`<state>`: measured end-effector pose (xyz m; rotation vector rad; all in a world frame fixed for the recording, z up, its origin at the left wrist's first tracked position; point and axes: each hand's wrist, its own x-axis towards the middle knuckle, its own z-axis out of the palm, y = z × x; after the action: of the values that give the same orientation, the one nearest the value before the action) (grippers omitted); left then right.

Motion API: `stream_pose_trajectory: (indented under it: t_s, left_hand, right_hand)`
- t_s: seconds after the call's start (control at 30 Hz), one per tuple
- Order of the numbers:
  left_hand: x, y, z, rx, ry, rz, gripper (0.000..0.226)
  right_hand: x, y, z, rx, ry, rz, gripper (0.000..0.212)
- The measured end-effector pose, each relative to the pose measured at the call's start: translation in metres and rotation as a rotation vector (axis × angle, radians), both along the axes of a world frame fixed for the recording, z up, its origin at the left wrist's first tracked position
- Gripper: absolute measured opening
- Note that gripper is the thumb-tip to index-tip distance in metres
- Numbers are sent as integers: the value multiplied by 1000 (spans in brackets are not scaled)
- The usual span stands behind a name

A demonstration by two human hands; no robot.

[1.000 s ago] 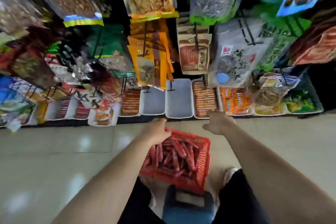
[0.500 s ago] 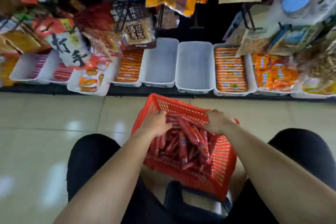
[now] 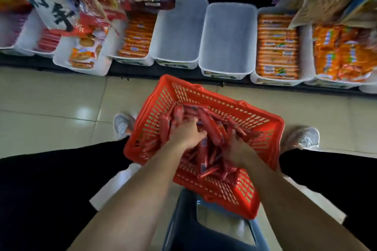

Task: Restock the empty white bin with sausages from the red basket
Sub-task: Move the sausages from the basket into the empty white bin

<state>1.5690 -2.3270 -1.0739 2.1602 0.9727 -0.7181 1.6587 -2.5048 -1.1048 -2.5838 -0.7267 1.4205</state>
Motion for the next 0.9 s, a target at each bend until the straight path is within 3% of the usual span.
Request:
stream_pose_trajectory:
  t_s: [0.27, 0.4, 0.47, 0.57, 0.7, 0.83, 0.9]
  left_hand:
    - [39, -5, -84, -99, 73, 176, 101]
    - [46, -14, -98, -123, 40, 336, 108]
    - [50, -16, -103, -168, 20, 435, 114]
    - [47, -15, -103, -221, -26, 544, 104]
    - [27, -4, -88, -190, -79, 508, 78]
    - [4, 13, -59, -128, -69, 403, 71]
    - [-9, 20, -41, -129, -63, 399, 73]
  right_hand:
    - [-3, -5, -59, -6, 0, -235, 118]
    - [2, -13, -75, -31, 58, -350, 82]
    - [9, -19, -78, -47, 78, -401, 76]
    - [15, -27, -78, -54, 134, -500, 66]
    - [13, -19, -61, -5, 171, -515, 41]
    - [5, -4, -31, 83, 153, -547, 57]
    - [1, 1, -11, 137, 170, -567, 47]
